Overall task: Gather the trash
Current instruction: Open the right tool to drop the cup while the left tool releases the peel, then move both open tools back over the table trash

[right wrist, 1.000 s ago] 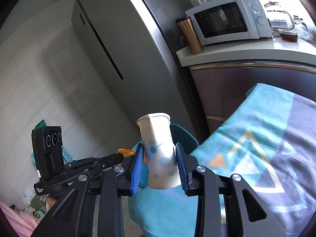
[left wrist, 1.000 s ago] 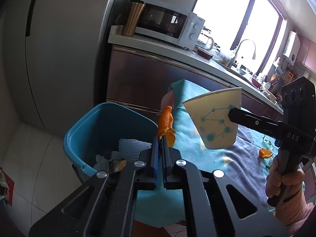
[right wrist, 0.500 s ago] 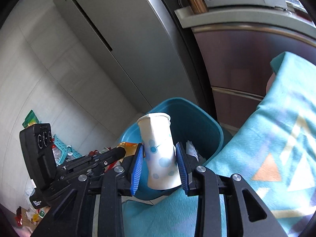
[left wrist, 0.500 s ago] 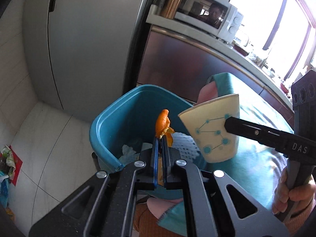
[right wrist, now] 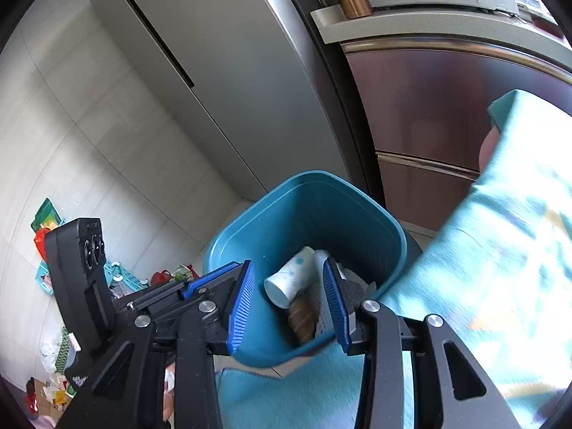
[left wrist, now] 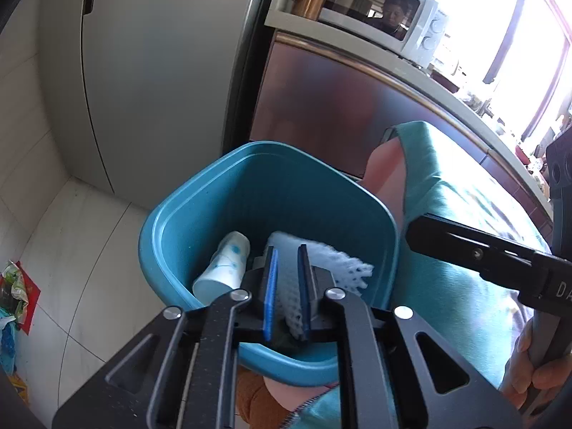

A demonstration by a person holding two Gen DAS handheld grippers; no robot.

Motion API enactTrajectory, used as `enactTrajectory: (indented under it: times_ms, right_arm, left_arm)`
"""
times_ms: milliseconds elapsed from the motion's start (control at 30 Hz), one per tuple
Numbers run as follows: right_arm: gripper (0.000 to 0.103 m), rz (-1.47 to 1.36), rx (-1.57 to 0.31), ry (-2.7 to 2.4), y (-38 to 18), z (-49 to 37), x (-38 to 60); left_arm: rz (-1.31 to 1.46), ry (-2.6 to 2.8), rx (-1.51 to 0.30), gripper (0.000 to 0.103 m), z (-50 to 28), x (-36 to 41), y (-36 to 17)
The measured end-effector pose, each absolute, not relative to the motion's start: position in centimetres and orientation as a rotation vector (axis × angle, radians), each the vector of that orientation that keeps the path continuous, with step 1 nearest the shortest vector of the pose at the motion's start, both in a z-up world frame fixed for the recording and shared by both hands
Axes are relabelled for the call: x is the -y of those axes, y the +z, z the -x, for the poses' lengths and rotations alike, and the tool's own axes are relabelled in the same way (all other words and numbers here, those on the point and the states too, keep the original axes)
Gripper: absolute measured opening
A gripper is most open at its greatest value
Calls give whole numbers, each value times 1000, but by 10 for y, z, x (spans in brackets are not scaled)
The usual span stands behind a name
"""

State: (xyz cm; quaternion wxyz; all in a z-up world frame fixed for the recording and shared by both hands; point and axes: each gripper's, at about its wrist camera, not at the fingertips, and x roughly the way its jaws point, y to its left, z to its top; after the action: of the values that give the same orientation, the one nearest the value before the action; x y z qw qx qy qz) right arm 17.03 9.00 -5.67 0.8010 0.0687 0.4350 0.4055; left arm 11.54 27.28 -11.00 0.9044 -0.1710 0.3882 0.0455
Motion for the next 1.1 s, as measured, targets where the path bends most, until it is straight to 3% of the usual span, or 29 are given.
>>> enactTrajectory:
  times_ms: [633,1100]
  right_arm:
    - [46,-153,-717,791,-12,-111,49]
    - [46,-285,-661,485,-26,-61,187]
  left_arm:
    - [218,-250,-638,30,-77,-163,-43]
    - [102,-540,-697,32,-80,-27,-46]
